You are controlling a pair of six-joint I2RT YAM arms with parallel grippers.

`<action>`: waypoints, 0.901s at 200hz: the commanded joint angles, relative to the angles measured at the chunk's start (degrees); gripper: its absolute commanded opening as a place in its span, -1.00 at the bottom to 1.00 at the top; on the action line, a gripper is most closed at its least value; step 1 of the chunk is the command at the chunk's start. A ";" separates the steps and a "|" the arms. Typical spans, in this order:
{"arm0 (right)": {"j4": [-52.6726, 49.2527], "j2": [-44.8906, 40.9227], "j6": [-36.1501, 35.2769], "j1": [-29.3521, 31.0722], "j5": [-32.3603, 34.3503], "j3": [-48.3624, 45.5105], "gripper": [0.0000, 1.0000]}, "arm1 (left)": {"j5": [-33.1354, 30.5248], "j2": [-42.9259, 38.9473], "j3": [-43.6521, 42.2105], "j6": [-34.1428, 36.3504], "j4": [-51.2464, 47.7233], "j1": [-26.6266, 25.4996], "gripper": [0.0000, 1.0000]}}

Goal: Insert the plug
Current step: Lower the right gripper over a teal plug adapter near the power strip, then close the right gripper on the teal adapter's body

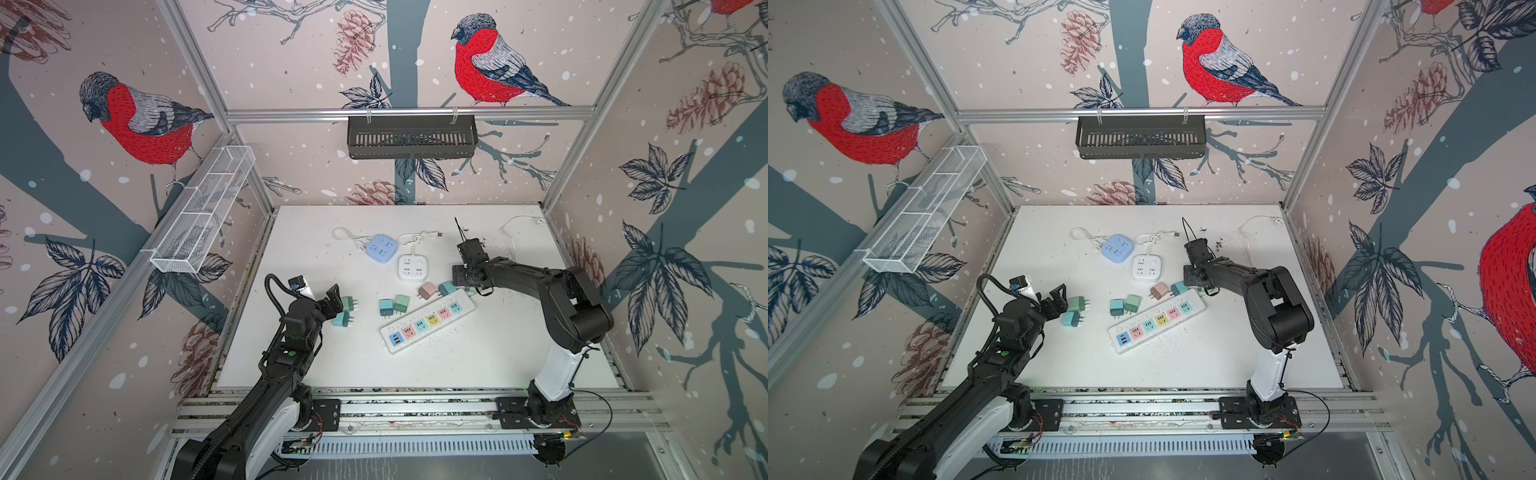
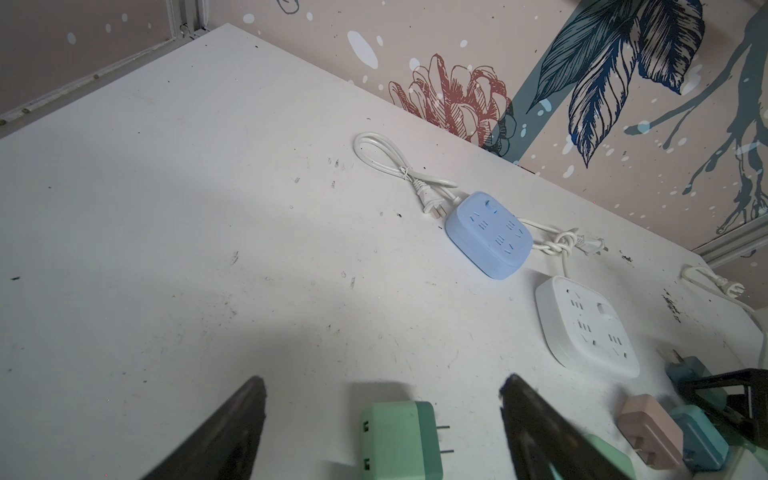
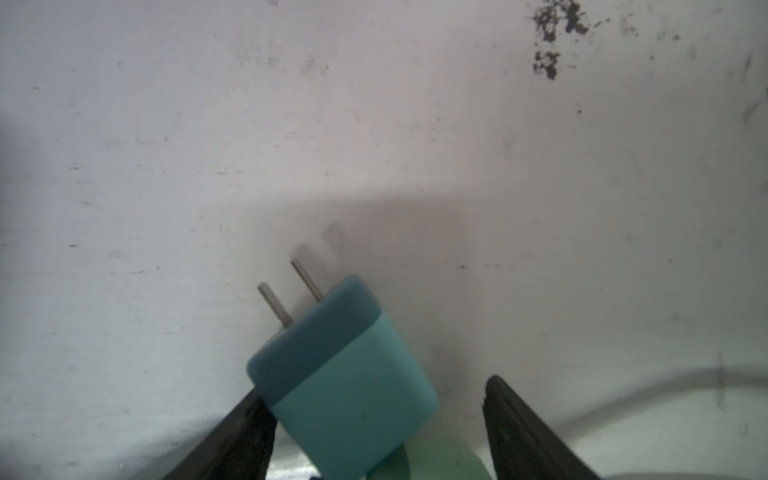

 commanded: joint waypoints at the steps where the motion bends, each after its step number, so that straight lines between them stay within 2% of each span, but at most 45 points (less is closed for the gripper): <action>1: -0.88 -1.85 1.39 0.01 2.85 -1.25 0.61 | -0.64 -0.29 -0.14 -0.16 2.33 -0.19 0.76; 109: 0.82 -0.91 4.76 -7.54 1.47 -2.13 0.53 | -0.90 -0.55 -0.25 -0.16 2.42 -0.31 0.76; 180: -0.36 7.91 4.87 -8.57 -0.48 7.93 0.53 | -0.64 -0.13 -0.18 0.05 2.62 -0.34 0.76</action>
